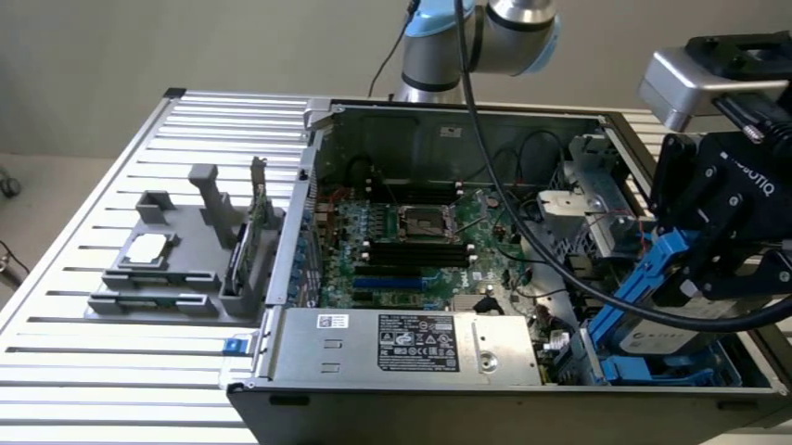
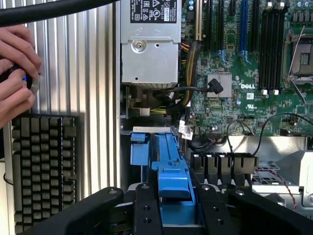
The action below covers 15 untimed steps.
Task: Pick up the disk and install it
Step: 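Insert the disk into the insertion slot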
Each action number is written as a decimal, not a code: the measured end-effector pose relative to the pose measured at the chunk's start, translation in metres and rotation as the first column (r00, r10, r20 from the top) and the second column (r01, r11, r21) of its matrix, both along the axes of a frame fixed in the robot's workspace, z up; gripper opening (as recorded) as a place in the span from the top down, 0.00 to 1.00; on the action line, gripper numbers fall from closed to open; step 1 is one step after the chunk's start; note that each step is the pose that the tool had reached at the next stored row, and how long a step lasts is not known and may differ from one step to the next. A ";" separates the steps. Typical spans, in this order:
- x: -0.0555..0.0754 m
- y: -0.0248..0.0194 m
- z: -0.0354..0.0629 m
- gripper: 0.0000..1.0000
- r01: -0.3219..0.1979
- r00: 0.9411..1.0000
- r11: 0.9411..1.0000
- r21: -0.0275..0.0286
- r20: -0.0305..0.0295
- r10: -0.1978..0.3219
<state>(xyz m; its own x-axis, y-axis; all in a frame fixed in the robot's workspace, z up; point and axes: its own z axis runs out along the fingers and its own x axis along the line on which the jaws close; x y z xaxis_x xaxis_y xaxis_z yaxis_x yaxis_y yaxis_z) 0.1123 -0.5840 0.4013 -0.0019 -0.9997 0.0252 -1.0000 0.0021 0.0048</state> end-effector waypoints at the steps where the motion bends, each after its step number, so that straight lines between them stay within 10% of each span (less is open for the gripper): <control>1: 0.000 0.0000 -0.0001 0.67 0.000 1.000 1.000 0.000 0.000 0.000; 15: -0.003 0.0000 -0.0036 0.53 0.000 1.000 1.000 0.000 0.001 0.000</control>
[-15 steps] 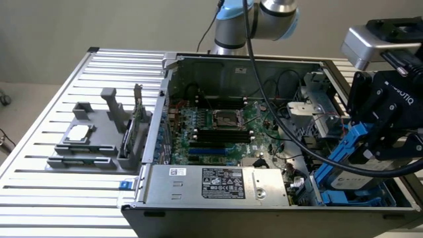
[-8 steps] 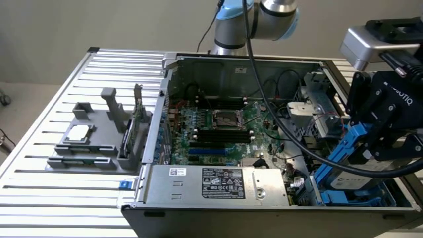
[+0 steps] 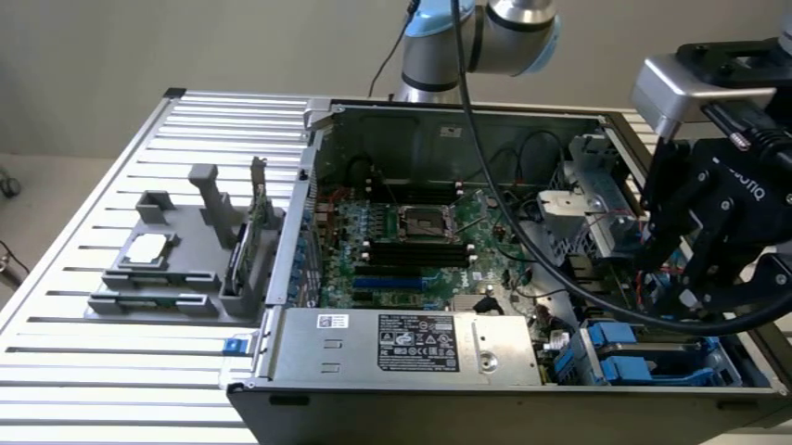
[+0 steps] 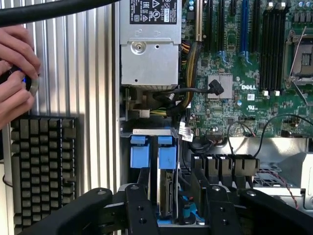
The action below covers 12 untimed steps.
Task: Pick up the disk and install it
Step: 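Insert the disk into the insertion slot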
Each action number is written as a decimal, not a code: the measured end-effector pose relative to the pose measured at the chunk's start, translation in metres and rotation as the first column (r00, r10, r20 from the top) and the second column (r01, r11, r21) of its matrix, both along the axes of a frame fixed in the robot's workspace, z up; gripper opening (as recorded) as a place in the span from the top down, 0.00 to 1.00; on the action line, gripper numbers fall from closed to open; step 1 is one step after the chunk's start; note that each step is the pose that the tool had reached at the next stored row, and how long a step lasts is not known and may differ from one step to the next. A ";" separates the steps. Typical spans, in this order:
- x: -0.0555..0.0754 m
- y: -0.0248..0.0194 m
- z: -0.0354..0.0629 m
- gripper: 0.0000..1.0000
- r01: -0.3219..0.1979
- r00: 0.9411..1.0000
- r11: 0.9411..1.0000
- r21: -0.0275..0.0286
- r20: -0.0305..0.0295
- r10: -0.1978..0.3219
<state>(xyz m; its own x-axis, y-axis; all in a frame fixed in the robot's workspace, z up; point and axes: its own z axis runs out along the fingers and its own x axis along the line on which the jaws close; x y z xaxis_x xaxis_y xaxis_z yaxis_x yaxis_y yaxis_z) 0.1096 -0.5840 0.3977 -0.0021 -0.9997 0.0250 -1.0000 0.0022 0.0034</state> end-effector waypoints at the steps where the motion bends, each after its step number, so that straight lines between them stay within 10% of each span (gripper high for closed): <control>1: 0.000 0.0000 -0.0001 0.53 0.000 1.000 1.000 0.000 0.000 0.000; 7: 0.000 0.0000 -0.0001 0.53 0.000 1.000 1.000 0.000 0.000 0.000; 12: 0.004 -0.0001 -0.0001 0.74 0.000 1.000 1.000 0.000 0.001 0.000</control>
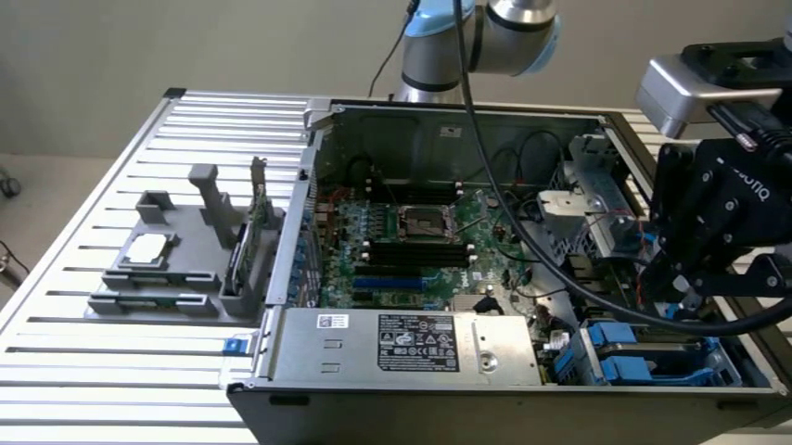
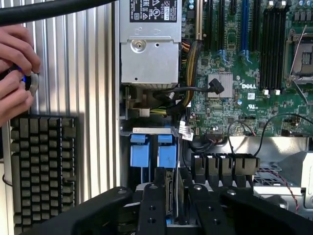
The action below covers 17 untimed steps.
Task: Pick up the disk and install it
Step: 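Insert the disk into the insertion slot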
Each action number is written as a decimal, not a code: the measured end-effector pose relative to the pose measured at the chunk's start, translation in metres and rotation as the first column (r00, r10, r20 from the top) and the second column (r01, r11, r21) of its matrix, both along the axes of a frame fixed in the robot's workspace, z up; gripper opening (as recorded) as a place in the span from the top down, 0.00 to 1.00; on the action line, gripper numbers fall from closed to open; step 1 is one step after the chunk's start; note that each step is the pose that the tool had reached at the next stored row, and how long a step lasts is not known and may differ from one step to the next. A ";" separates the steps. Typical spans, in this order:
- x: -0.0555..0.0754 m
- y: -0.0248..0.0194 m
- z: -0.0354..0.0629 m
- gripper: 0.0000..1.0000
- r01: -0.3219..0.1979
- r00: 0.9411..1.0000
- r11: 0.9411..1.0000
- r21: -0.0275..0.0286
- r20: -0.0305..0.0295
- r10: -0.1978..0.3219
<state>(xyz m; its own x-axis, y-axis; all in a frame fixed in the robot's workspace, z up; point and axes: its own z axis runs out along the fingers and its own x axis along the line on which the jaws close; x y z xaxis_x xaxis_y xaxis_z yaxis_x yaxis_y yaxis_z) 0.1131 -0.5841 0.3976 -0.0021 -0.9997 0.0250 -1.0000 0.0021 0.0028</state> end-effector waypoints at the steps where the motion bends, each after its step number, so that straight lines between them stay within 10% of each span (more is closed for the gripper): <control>1: 0.001 0.0000 0.0000 0.80 0.000 1.000 1.000 0.000 0.000 0.000; 11: 0.022 0.0000 0.0000 0.89 0.000 1.000 1.000 0.000 0.003 0.000; 17: 0.030 -0.0001 0.0000 0.75 0.000 1.000 1.000 0.000 0.001 0.000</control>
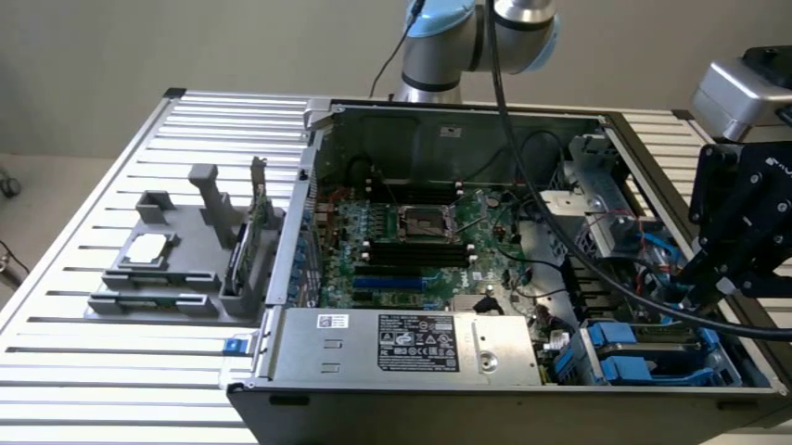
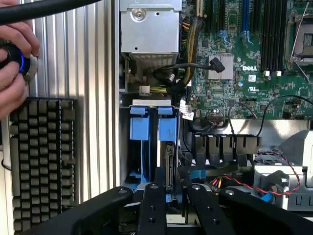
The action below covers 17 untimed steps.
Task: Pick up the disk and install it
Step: 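Insert the disk into the insertion slot, then insert the first disk wire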
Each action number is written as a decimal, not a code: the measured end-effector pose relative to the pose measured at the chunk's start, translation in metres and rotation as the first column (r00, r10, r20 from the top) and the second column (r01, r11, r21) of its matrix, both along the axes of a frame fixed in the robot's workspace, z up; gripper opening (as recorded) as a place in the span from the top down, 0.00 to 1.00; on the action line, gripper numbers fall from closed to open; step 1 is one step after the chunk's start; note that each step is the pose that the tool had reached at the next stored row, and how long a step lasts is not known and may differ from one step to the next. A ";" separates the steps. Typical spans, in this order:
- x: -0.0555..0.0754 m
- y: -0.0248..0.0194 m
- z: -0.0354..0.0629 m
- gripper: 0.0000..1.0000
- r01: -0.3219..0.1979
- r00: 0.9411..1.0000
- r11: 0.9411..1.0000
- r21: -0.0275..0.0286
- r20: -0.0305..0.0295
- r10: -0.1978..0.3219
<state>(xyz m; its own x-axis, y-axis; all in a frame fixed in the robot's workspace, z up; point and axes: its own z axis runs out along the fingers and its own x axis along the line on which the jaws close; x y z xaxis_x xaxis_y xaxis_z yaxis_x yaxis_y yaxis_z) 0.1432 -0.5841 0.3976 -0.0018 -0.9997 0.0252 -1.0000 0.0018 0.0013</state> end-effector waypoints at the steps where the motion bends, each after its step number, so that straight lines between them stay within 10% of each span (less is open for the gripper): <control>1: 0.000 0.0000 0.0001 0.75 0.000 1.000 1.000 0.000 0.000 0.000; 17: 0.000 0.0000 0.0000 0.75 0.000 1.000 1.000 0.000 0.000 0.000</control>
